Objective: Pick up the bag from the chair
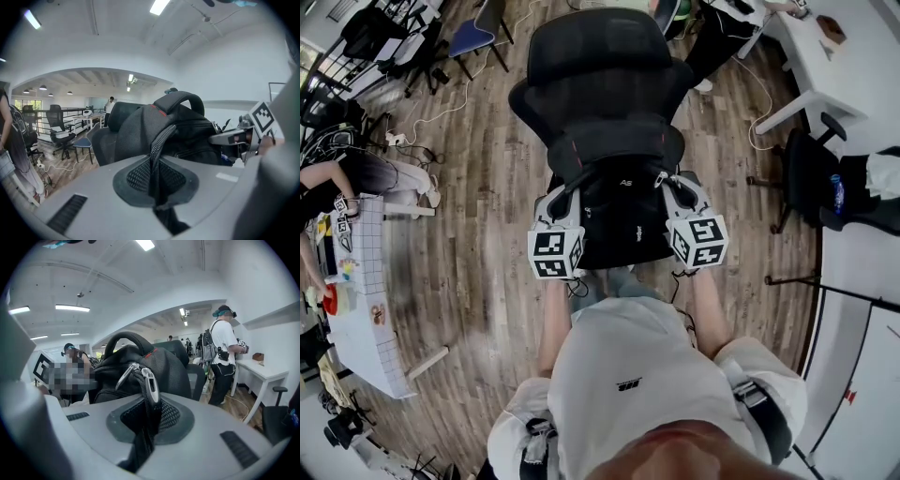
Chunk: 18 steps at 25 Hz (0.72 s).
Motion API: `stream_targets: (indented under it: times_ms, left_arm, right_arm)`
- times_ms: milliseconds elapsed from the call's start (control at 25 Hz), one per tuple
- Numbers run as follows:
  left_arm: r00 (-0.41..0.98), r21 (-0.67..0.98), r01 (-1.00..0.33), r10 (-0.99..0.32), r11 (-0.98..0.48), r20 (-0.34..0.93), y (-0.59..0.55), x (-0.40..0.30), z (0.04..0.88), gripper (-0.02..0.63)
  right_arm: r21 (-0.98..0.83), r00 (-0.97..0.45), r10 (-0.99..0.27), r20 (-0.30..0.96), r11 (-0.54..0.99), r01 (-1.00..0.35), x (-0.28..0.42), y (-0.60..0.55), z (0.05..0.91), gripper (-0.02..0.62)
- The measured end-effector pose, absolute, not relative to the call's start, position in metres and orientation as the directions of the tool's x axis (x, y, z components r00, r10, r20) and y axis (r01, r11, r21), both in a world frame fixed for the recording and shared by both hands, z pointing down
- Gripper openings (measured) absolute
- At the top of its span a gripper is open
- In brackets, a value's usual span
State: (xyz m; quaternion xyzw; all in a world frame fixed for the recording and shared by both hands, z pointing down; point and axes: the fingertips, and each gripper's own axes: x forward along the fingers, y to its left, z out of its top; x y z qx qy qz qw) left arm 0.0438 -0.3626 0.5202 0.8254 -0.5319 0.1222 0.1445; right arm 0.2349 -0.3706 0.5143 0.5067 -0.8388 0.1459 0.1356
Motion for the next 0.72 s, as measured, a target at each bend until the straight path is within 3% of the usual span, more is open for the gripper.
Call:
stream_targets:
  times_ms: [720]
  left_arm:
    - [0.428, 0.036, -0.902, -0.880, -0.430, 0.207, -0.291, 0.026, 0.418, 0.020]
  right_arm:
    - [-0.041, -0.465, -0.857, 0.222, 0.468, -0.883, 0.218, -0.299, 0.416, 0.011]
